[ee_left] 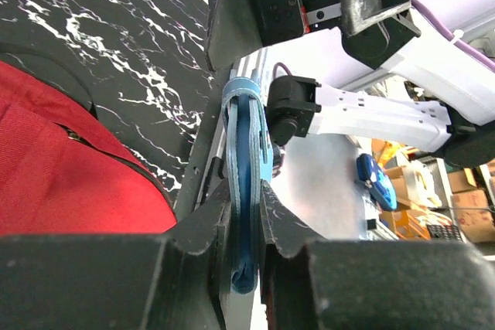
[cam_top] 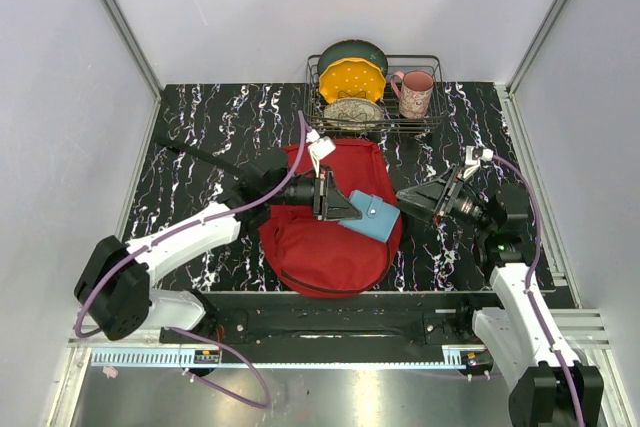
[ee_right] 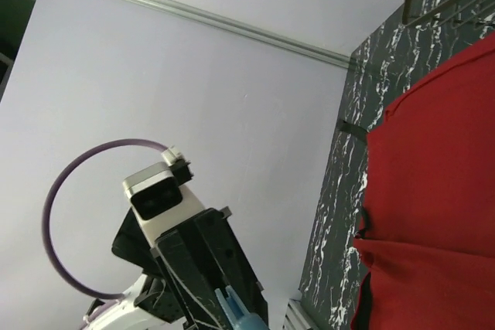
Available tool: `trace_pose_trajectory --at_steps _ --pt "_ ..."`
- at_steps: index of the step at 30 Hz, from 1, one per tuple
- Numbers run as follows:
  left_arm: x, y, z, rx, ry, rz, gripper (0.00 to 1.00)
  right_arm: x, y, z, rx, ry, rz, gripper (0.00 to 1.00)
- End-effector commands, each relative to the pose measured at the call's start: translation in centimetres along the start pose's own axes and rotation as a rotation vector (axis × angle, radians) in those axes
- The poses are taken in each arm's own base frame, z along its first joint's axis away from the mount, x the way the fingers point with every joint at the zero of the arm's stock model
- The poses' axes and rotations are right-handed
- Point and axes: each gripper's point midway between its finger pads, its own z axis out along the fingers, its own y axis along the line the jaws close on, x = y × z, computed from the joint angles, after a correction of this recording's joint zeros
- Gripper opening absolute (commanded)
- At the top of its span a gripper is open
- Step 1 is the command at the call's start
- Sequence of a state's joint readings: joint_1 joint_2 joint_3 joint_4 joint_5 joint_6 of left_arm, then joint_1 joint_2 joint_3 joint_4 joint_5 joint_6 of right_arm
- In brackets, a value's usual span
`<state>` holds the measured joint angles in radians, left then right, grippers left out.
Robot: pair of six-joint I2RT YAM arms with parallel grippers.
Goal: Pack the student bag
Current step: Pick up the personal item from the center of the board.
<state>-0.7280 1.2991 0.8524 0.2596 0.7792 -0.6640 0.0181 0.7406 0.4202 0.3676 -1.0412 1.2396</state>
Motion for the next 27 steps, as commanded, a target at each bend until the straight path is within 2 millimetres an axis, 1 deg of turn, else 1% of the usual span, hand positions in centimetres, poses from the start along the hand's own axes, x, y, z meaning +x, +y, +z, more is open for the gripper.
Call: trace_pose_trajectory --at_steps 1,2,8,12,13,14,15,16,19,20,21,22,23,24,25,26,27 --pt "-2.8 -3.8 0.2 0.164 -0.031 0.099 0.00 1.2 1.8 -0.1 -0.067 0.072 -0.096 0.90" --pt "-2.7 -3.6 0.4 0.163 -0.026 0.089 0.00 1.3 1.7 0.0 -0.065 0.079 -0.096 0.90" --pt "-3.6 -3.9 0.7 0.188 -0.053 0.083 0.00 2.0 0.7 0.3 -0.026 0.107 -0.087 0.90" --pt "-3.8 -3.7 1.0 0.187 -0.054 0.073 0.00 2.3 0.9 0.4 -0.040 0.110 -0.092 0.77" --pt "-3.7 -3.7 1.0 0.190 -0.051 0.071 0.00 2.3 1.0 0.4 -0.044 0.112 -0.085 0.68" --pt "-3.6 -3.5 1.1 0.186 -0.051 0.062 0.00 2.4 1.0 0.4 -0.048 0.116 -0.084 0.65" --pt "-3.8 -3.7 1.1 0.194 -0.060 0.063 0.00 2.4 1.2 0.5 -0.056 0.116 -0.090 0.60" --pt "-3.9 -3.7 1.1 0.196 -0.064 0.062 0.00 2.4 1.2 0.5 -0.059 0.120 -0.088 0.54" --pt "-4.0 -3.7 1.2 0.198 -0.070 0.054 0.00 2.5 1.2 0.6 -0.060 0.126 -0.085 0.50" --pt "-4.0 -3.6 1.3 0.197 -0.068 0.049 0.00 2.6 1.2 0.6 -0.059 0.127 -0.083 0.44" --pt "-4.0 -3.6 1.3 0.198 -0.069 0.050 0.00 2.6 1.2 0.6 -0.060 0.128 -0.083 0.40" --pt "-4.0 -3.6 1.3 0.198 -0.068 0.047 0.00 2.5 1.1 0.6 -0.058 0.122 -0.082 0.35" --pt "-4.1 -3.5 1.4 0.196 -0.071 0.047 0.00 2.6 1.0 0.6 -0.057 0.121 -0.082 0.24" --pt "-4.2 -3.5 1.4 0.196 -0.070 0.045 0.00 2.6 1.0 0.6 -0.055 0.118 -0.077 0.17" --pt "-4.2 -3.4 1.4 0.187 -0.074 0.041 0.04 2.4 0.9 0.6 -0.051 0.104 -0.076 0.10" --pt "-4.2 -3.2 1.5 0.177 -0.076 0.037 0.12 2.3 0.8 0.6 -0.044 0.093 -0.072 0.04" --pt "-3.8 -2.5 1.5 0.146 -0.062 0.029 0.21 2.3 0.3 0.6 -0.022 0.082 -0.050 0.00"
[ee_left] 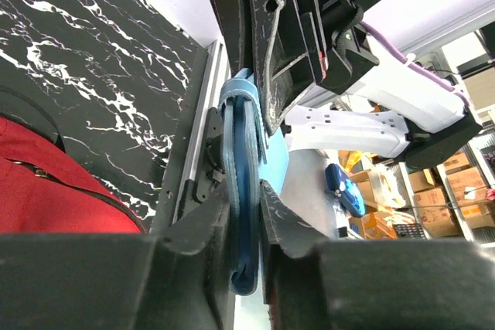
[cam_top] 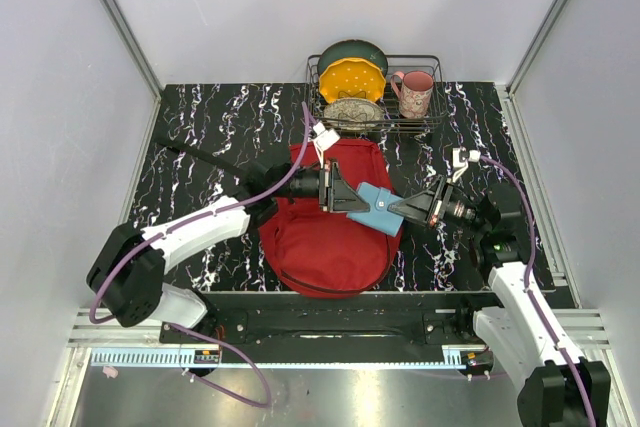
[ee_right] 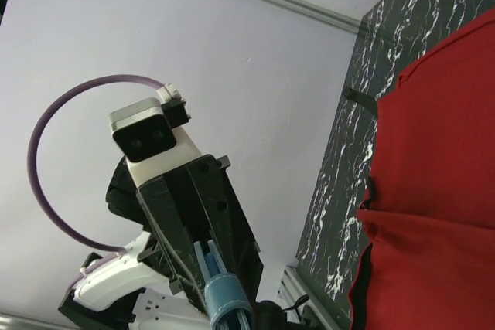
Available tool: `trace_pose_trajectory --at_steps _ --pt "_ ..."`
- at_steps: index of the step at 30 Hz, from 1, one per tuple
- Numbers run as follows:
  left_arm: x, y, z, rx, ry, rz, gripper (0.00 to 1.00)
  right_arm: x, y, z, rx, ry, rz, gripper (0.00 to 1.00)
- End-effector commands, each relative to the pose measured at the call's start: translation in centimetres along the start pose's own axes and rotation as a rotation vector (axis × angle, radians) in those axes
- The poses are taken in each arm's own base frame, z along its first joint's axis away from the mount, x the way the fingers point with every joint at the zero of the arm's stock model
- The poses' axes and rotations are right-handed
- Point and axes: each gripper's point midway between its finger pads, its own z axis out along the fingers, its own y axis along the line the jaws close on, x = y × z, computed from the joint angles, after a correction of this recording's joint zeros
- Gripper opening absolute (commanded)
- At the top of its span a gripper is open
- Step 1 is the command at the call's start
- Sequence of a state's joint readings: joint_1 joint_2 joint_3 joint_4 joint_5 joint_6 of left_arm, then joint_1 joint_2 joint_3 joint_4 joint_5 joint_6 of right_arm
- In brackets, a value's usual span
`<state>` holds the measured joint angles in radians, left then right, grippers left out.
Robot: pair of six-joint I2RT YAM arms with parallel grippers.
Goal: Pack the student bag
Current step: Pick up the personal item from the center of the board, then place the personal item in the student bag.
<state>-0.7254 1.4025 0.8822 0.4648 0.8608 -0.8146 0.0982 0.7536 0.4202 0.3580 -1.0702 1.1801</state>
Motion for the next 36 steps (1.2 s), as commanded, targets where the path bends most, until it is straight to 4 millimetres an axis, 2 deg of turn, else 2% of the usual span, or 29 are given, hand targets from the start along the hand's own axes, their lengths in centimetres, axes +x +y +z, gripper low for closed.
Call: trace_pose_trajectory --at_steps 1,2,3,4,5,6,7,8,9,10,13,14,15,16,18,19,22,25,30,35,36 --pt "-2.7 -0.8 0.2 -0.020 -0.064 0.085 0.40 -0.7 -0.3 0.1 0.030 -0.062 -0.018 0.00" --pt "-2.8 -0.4 0.0 -0.060 -0.072 0.090 0.47 -1.0 -0.2 0.0 0.048 -0.089 -0.036 0.00" --pt "-1.9 1.1 -0.5 -0.134 -0.044 0.085 0.56 -0.8 -1.7 -0.2 0.121 -0.101 0.021 0.00" --pt "-2.7 1.9 -1.1 -0.218 -0.090 0.103 0.69 -1.5 -2.5 -0.4 0.173 -0.149 -0.015 0.00" --pt "-2.9 2.7 -1.7 -0.289 -0.102 0.113 0.71 -1.7 -2.3 -0.6 0.191 -0.170 -0.033 0.00" --pt "-1.7 4.7 -2.8 -0.408 -0.066 0.102 0.78 -1.4 -3.4 -1.0 0.248 -0.175 0.007 0.00" --pt "-2.7 6.7 -4.3 -0.552 -0.117 0.114 0.82 -1.9 -4.0 -1.2 0.282 -0.211 -0.001 0.00" --pt "-3.3 7.2 -5.4 -0.623 -0.139 0.130 0.89 -1.8 -4.0 -1.4 0.288 -0.220 -0.003 0.00" --pt "-2.9 8.4 -6.7 -0.711 -0.121 0.130 0.90 -1.9 -4.1 -1.4 0.295 -0.228 0.002 0.00" --pt "-3.8 9.9 -8.4 -0.821 -0.155 0.139 0.90 -1.9 -4.3 -1.5 0.301 -0.238 0.014 0.00" --pt "-5.5 11.6 -11.2 -0.986 -0.142 0.183 0.92 -1.8 -4.9 -1.6 0.302 -0.256 0.045 0.00" --pt "-5.6 12.6 -11.3 -1.018 -0.112 0.185 0.92 -1.7 -5.0 -1.6 0.300 -0.260 0.046 0.00" --pt "-6.6 12.7 -11.9 -1.064 -0.090 0.222 0.92 -1.7 -5.0 -1.6 0.299 -0.265 0.048 0.00" --pt "-6.7 14.2 -12.1 -1.116 -0.052 0.232 0.92 -1.7 -5.1 -1.7 0.303 -0.268 0.053 0.00" --pt "-7.3 15.0 -12.1 -1.142 0.026 0.294 0.92 -1.6 -5.1 -1.9 0.313 -0.276 0.051 0.00" --pt "-6.6 16.8 -11.8 -1.168 0.089 0.291 0.92 -1.6 -5.1 -2.0 0.319 -0.280 0.048 0.00" --pt "-5.6 19.7 -12.1 -1.232 0.223 0.308 0.90 -1.4 -5.0 -2.4 0.335 -0.287 0.039 0.00" --pt "-4.4 21.6 -13.2 -1.308 0.310 0.309 0.88 -1.0 -4.8 -2.6 0.340 -0.281 0.036 0.00" --pt "-1.9 22.6 -13.2 -1.273 0.409 0.312 0.88 -0.6 -4.7 -3.0 0.353 -0.287 0.034 0.00" --pt "0.9 21.0 -11.5 -1.130 0.432 0.301 0.86 -0.4 -5.6 -2.9 0.368 -0.278 0.045 0.00" --pt "1.0 20.2 -11.0 -1.095 0.425 0.307 0.86 -0.4 -5.7 -3.0 0.370 -0.281 0.047 0.00"
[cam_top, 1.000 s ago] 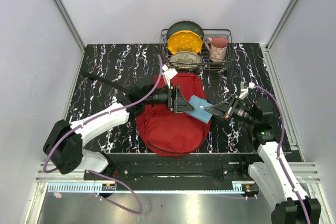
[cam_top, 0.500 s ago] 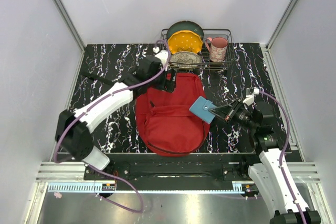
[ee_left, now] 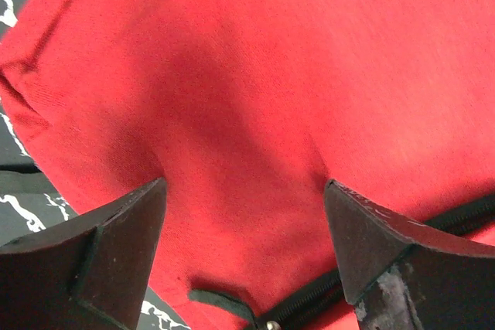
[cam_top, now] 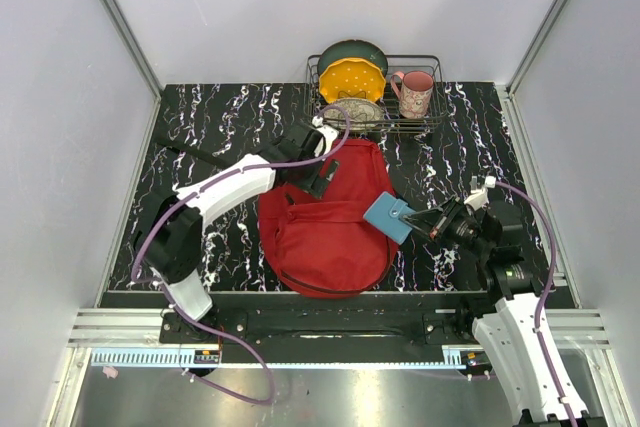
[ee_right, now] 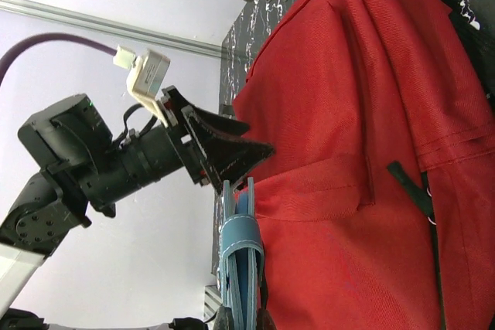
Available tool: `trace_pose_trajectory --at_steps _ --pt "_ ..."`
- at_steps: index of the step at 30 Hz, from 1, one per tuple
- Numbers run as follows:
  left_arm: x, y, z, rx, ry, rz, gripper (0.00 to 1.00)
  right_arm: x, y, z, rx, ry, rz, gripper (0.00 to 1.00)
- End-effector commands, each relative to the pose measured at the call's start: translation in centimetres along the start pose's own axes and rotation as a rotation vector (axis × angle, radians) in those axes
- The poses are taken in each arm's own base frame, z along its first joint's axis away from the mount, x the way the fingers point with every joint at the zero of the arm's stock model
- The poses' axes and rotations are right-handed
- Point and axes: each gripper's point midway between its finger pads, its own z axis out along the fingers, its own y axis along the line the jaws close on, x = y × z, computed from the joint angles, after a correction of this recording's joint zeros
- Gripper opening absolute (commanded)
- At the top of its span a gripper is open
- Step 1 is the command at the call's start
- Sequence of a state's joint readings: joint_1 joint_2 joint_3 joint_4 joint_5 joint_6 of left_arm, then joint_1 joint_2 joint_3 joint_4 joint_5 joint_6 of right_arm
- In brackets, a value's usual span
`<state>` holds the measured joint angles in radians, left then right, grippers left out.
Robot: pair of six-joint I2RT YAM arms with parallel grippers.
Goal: Pack the student bag
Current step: Place the personal item in the student bag.
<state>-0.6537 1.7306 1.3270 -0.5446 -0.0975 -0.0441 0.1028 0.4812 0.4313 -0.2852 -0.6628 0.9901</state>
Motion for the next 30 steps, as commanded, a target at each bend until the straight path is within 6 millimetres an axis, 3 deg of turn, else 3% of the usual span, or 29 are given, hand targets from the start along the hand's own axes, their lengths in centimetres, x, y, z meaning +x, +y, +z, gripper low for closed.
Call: trace_pose_trajectory --at_steps 1,9,13,17,21,25,26,30 --pt "2.0 -3.2 -2.0 0.144 0.006 0.066 0.86 -0.4 0.2 0.2 -0.006 -0.015 -0.030 0.00" --pt "4.1 -7.4 -3.1 0.220 -0.023 0.125 0.86 -0.2 -0.5 0.6 0.005 0.004 -0.025 0.00" --pt "5.7 -7.4 -2.5 0.195 -0.007 0.115 0.86 -0.1 -0.8 0.7 0.007 0.005 -0.022 0.00" --pt "6.2 -6.6 -1.9 0.096 -0.028 0.114 0.86 0.0 -1.2 0.8 0.014 0.010 -0.014 0.00" --pt "6.5 -7.2 -1.1 0.005 -0.045 0.142 0.84 0.0 -1.5 0.9 0.018 0.008 -0.006 0.00" --pt "6.5 -7.4 0.2 -0.040 -0.040 0.115 0.64 0.0 -1.6 1.0 0.020 0.011 -0.006 0.00" --pt "6.6 -7.4 0.5 -0.051 -0.039 0.097 0.52 0.0 -1.4 0.9 0.016 0.009 -0.008 0.00" --pt "6.5 -6.6 0.8 -0.105 -0.039 0.072 0.24 0.1 -1.6 0.8 0.022 0.006 -0.009 0.00"
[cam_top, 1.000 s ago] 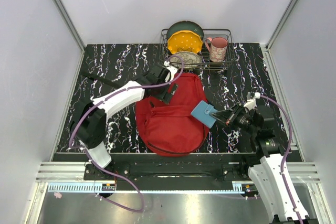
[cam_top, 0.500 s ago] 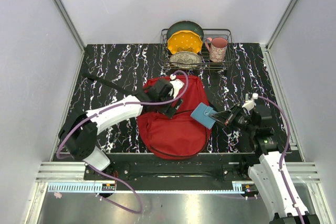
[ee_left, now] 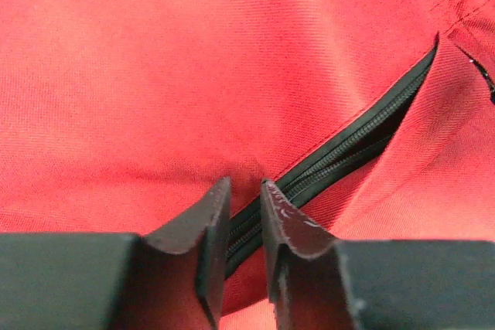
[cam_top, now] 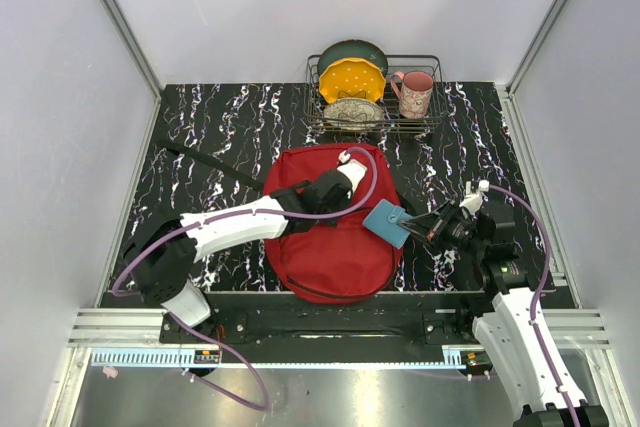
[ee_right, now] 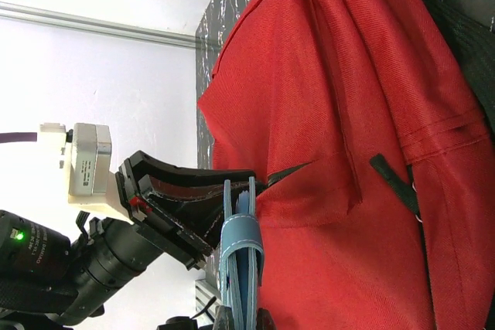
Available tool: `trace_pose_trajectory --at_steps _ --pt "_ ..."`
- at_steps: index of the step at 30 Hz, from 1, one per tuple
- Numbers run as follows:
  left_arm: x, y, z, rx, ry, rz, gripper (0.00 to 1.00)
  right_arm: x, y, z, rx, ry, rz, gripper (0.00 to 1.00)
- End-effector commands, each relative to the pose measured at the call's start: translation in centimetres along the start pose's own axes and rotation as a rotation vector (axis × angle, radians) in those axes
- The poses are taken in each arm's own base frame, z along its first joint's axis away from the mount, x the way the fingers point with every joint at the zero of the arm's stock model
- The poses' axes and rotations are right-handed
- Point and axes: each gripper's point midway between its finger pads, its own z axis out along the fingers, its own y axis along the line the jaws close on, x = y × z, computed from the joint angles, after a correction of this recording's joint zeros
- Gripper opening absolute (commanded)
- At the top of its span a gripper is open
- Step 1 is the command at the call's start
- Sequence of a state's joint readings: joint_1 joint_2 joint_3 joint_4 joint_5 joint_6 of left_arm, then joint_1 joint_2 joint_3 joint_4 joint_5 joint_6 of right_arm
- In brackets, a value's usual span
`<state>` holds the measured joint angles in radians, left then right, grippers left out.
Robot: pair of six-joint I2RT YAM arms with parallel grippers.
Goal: Pack the student bag
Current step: Place the personal item in the student bag.
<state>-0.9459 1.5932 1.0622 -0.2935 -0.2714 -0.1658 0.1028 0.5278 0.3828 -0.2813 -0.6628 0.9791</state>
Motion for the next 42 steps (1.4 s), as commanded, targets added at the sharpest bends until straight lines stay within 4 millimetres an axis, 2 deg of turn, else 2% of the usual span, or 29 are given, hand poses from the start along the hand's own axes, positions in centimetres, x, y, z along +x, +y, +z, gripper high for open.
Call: trace_pose_trajectory --at_steps 1,3,5,10,18,23,26,30,32,36,39,41,42 --pt "4.1 2.3 1.7 -0.136 0.124 0.000 0.20 -0.6 1.1 -0.1 -0.039 -0.031 -0.052 0.00" --pt "3.9 2.4 1.5 -0.141 0.117 -0.009 0.07 -0.6 1.0 -0.1 -0.036 -0.035 -0.048 0.00" --pt "3.6 2.4 1.4 -0.144 0.108 -0.015 0.00 -0.6 1.0 -0.1 -0.036 -0.036 -0.049 0.00" --pt "1.7 2.6 0.6 -0.154 0.056 -0.050 0.00 -0.7 1.1 -0.2 -0.037 -0.040 -0.049 0.00" --pt "-3.1 3.8 -3.2 -0.158 -0.074 -0.137 0.00 -0.7 1.0 -0.2 -0.038 -0.042 -0.049 0.00" --pt "-4.6 4.9 -4.8 -0.163 -0.122 -0.172 0.00 -0.7 1.1 -0.3 -0.038 -0.046 -0.046 0.00" --pt "-4.7 4.7 -4.7 -0.113 -0.120 -0.178 0.00 -0.7 1.1 -0.3 -0.041 -0.046 -0.047 0.00" --pt "-3.5 1.8 -3.4 0.061 -0.066 -0.140 0.17 -0.6 1.0 -0.2 -0.040 -0.043 -0.045 0.00" --pt "-2.5 1.3 -2.3 0.076 -0.028 -0.135 0.19 -0.6 1.1 -0.2 -0.041 -0.043 -0.045 0.00" --pt "-1.5 0.3 -1.3 0.119 0.012 -0.120 0.26 -0.5 1.1 -0.3 -0.046 -0.040 -0.047 0.00" --pt "-1.5 -1.1 -2.0 0.212 0.006 -0.076 0.47 -0.4 1.1 -0.3 -0.046 -0.037 -0.046 0.00" --pt "-2.0 -1.7 -2.9 0.264 -0.030 -0.059 0.68 -0.4 1.1 -0.3 -0.046 -0.039 -0.047 0.00" --pt "-1.6 -2.0 -3.1 0.284 -0.028 -0.052 0.71 -0.4 1.1 -0.3 -0.046 -0.039 -0.047 0.00"
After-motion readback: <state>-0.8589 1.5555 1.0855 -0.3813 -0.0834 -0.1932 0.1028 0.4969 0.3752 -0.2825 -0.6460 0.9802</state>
